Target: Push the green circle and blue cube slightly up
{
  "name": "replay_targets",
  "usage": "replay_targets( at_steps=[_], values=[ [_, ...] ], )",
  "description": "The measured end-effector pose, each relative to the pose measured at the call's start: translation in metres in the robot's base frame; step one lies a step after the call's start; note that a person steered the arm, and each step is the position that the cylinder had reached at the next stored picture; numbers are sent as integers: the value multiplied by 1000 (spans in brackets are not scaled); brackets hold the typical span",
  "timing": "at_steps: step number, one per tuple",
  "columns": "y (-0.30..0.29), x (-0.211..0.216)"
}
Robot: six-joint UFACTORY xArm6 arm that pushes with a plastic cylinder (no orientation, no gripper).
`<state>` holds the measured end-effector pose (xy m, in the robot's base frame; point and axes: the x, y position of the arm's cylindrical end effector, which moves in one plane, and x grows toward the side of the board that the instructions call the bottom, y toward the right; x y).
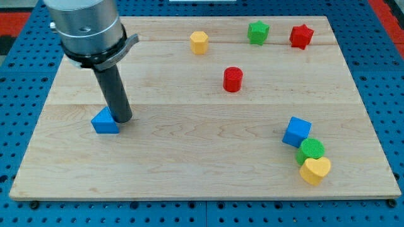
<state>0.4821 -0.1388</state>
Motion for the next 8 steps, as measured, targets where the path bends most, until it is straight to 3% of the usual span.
replay_targets(
  at_steps=[1,2,3,4,8],
  values=[
    [80,14],
    [96,32],
    [124,84],
    [203,127],
    [375,128]
  ],
)
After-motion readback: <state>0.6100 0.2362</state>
